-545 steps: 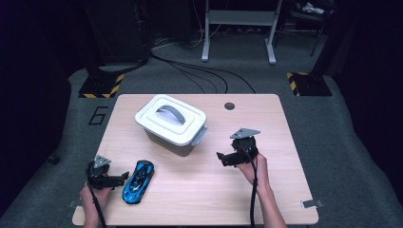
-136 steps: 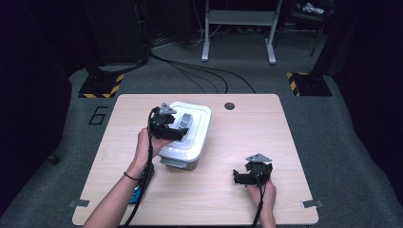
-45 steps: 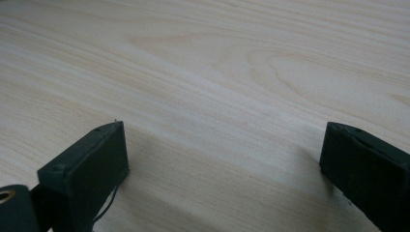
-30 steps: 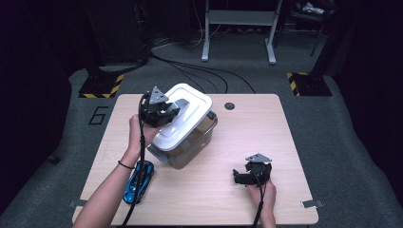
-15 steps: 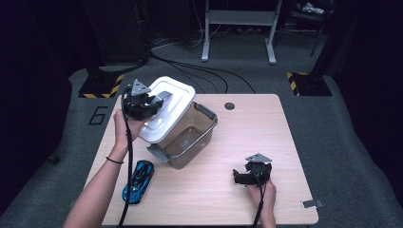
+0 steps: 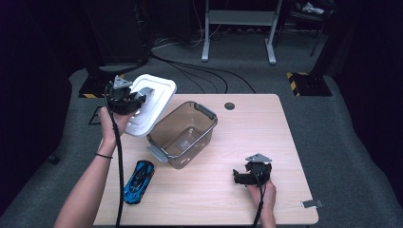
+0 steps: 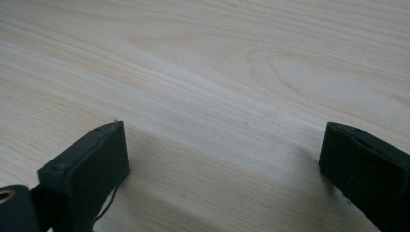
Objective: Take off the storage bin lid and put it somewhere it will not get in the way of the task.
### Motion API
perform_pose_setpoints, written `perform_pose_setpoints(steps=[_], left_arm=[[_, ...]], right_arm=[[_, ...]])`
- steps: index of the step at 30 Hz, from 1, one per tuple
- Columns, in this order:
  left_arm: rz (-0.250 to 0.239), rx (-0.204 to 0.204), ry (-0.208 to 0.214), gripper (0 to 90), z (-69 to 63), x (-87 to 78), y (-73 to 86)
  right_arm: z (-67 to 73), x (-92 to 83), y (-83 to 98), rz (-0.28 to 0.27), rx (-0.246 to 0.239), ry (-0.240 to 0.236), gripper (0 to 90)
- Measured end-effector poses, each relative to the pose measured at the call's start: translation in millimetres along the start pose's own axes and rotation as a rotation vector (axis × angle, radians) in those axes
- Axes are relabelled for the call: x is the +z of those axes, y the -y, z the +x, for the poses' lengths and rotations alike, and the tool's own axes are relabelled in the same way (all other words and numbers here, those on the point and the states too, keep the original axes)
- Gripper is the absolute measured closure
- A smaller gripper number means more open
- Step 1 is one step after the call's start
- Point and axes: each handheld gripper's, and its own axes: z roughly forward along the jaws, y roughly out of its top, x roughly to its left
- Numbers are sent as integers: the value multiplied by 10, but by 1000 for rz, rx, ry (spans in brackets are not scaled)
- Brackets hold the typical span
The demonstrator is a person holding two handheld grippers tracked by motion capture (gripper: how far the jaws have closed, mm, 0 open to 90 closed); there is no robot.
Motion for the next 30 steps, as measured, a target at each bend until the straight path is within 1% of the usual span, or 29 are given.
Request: perform_pose_setpoints(steps=[2,5,10,12,13,15,20,22,23,24,27,30], left_arm=[[6,-16,-9,665,50,13,16],[13,-26,-29,665,105,52,36],[20,-55,-50,665,209,123,87],[31,-59,-66,666,251,158,118],[26,-60,-77,665,267,179,136],[33,-67,-89,665,299,200,166],[47,-93,-119,665,385,284,293],[64,-94,-124,665,415,316,344],[64,-100,-130,665,420,342,368],[78,-93,-131,665,434,355,388],[83,-108,-140,665,468,406,454],[100,-116,-153,665,509,445,516]], right_arm=[[0,0,0,0,0,0,25],[-2,-1,1,1,-4,0,25],[-2,-1,1,2,-4,0,25],[-1,-1,1,2,-3,0,26],[-1,-1,1,1,-3,0,26],[-2,-1,1,2,-3,0,26],[-1,-2,1,2,-3,1,26],[-2,-1,1,2,-4,0,26],[-2,-1,1,2,-4,0,26],[-1,-2,1,2,-3,2,26],[-1,-2,1,2,-4,1,26],[-2,-1,1,2,-4,0,26]])
